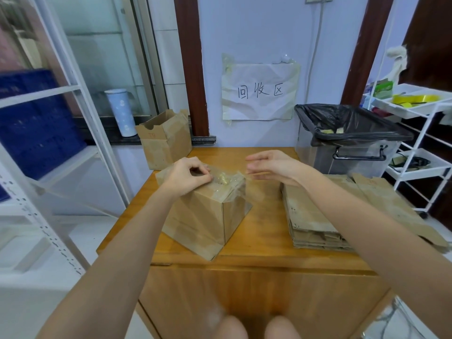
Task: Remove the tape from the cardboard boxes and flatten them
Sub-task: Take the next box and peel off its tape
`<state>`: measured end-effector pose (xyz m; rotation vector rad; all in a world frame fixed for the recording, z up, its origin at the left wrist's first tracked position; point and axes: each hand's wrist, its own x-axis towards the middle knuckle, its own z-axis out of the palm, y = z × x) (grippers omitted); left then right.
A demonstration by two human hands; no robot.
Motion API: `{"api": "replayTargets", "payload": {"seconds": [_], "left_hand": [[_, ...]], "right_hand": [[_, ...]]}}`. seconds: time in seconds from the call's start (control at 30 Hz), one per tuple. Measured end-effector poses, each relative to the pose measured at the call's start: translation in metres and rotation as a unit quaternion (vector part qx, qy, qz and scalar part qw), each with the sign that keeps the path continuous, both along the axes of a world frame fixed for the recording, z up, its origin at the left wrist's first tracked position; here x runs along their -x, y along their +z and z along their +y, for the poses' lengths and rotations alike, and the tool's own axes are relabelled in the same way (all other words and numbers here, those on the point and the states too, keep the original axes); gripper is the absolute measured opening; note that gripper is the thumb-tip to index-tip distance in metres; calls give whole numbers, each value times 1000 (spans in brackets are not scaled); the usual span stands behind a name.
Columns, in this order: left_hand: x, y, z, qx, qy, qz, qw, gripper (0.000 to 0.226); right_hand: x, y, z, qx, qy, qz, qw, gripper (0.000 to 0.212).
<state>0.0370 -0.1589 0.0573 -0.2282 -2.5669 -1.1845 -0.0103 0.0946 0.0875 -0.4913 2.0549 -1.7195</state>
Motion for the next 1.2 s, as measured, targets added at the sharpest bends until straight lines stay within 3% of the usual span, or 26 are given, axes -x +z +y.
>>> {"api": "replayTargets", "payload": {"seconds": [0.13,0.3,0.57,0.7,0.93,1.1,1.2], "left_hand": [[1,0,1,3,3,2,1000,9],[-1,-2,3,13,14,6,1000,11],[1,-4,11,53,62,20,996,14],[2,-5,13,70,81,23,994,14],[-2,-5,21,98,83,27,991,15],[-4,5,34,251,85,80,961,11],[-14,5,46,87,50,20,995,24]], "right_hand": [[-1,-1,-13,-19,-111,24,993,22],[-5,8,-22,-32,-166,74,983,22],[-13,41,-15,8,-195,188,962,21],[-29,65,-11,-30,-151,237,959,19],[-31,64,-3,-74,-165,269,946,14],[-33,61,-1,-92,-170,303,933,19],[-36,59,-3,-88,-175,319,928,15]]}}
